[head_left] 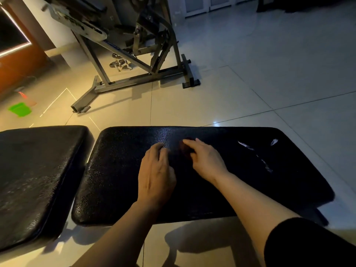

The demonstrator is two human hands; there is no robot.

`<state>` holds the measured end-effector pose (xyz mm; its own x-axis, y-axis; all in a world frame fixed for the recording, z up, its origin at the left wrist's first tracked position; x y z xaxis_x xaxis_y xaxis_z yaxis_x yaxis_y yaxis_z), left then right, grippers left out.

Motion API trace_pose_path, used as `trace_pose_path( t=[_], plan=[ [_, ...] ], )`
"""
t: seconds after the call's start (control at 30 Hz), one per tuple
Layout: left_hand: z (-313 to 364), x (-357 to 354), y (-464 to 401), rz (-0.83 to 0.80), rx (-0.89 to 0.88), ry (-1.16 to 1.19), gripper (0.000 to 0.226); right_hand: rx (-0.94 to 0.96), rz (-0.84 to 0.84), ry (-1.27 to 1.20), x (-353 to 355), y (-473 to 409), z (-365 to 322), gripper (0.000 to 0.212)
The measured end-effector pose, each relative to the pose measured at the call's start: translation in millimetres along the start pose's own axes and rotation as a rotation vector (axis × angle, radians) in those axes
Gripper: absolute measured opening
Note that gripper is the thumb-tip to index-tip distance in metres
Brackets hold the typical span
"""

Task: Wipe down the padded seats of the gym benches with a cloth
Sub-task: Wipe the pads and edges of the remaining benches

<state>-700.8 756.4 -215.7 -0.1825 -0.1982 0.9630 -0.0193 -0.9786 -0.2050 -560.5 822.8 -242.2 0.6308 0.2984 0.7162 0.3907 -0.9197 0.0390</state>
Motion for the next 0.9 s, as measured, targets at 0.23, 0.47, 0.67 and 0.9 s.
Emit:
trace_pose_path(
  t=[0.23,0.47,0.67,0.9],
  plan=[
    [1,8,42,-0.107,0.032,-0.043,0.039,-0.260,0.167,0.025,3,30,23,0.055],
    [4,10,75,-0.147,0.095,-0.154,0.042,0.179,-0.065,0.019,-40,46,-54,0.062],
    [21,8,77,-0.294,0.018,-0.137,0.051,-0.222,0.120,0.031,-2,72,24,0.071],
    [18,15,86,-0.327,0.040,-0.126,0.055,-0.149,0.116,0.080,-20,77,-25,0.065]
  ],
)
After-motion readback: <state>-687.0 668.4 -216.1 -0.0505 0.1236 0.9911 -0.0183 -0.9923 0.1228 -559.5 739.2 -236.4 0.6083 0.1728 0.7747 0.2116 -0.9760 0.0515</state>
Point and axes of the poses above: each hand's wrist, its own y-axis away from the middle knuckle, its own x-axis out of the back of the hand, z = x × y, the point moved 1 cm from there along -y, towards the middle knuckle, and after that the axes turned 10 degrees about -z, right-handed, at the moved point
